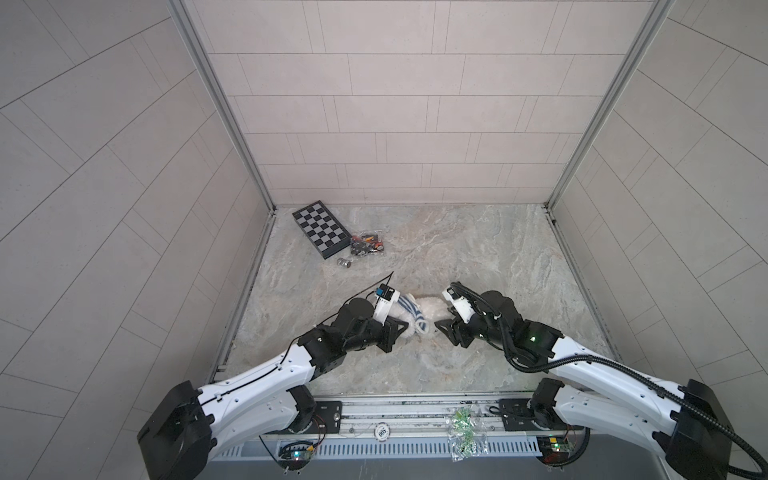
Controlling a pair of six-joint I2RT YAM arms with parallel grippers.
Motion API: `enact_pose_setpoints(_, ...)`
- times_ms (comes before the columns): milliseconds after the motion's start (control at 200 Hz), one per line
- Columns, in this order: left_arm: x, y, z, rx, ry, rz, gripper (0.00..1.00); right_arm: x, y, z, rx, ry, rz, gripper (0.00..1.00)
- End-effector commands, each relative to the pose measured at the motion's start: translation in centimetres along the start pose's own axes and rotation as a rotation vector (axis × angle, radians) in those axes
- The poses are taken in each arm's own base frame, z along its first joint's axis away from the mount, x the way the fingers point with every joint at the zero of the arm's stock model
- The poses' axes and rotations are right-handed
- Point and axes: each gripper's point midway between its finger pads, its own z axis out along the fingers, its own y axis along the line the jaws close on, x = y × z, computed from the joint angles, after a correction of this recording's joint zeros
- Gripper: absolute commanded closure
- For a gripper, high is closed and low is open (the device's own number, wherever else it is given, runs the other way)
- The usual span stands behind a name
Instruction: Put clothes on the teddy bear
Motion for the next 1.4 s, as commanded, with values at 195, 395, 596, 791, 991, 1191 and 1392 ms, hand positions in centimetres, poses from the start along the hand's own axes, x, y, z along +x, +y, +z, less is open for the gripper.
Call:
enact_pose_setpoints(195, -1.5, -1.0, -0.8, 0.042, -0.049, 0.040, 1.00, 0.8, -0.7, 2.7, 0.027, 0.032, -0.072, 0.52)
enact_pose_setpoints(395, -1.1, 0.3, -0.9, 0.010, -0.048, 0.013, 1.00, 0.7, -1.0, 2.6, 0.048, 0.030, -0.070, 0.86)
enact_pose_setpoints(596, -0.5, 2.4, -1.3, -0.076, -0.041, -0.029, 1.00, 0.3, -0.7, 1.8, 0.043, 0.011, -0.073, 1.00)
enact_pose_setpoints(791, -1.0, 4.0, -3.0, -0.204, -0.046, -0.031, 0.92, -1.2, 0.1, 0.1, 0.086, -0.052, -0.098, 1.00)
enact_pose_setpoints(991, -4.7, 1.0, -5.6, -0.168, -0.171, -0.011, 0.67, -2.7, -0.2, -1.3, 0.143, -0.137, -0.039, 1.00)
enact_pose_setpoints(1191, -6.6, -1.4, -4.9, -0.086, -0.227, -0.076, 0.70, -3.2, 0.4, -1.8, 0.152, -0.169, -0.059, 1.00)
enact_pose_setpoints(1392, -6.5, -0.6, -2.6, -0.092, -0.215, -0.167, 0.76, -3.2, 0.9, -2.1, 0.150, -0.176, -0.089, 1.00)
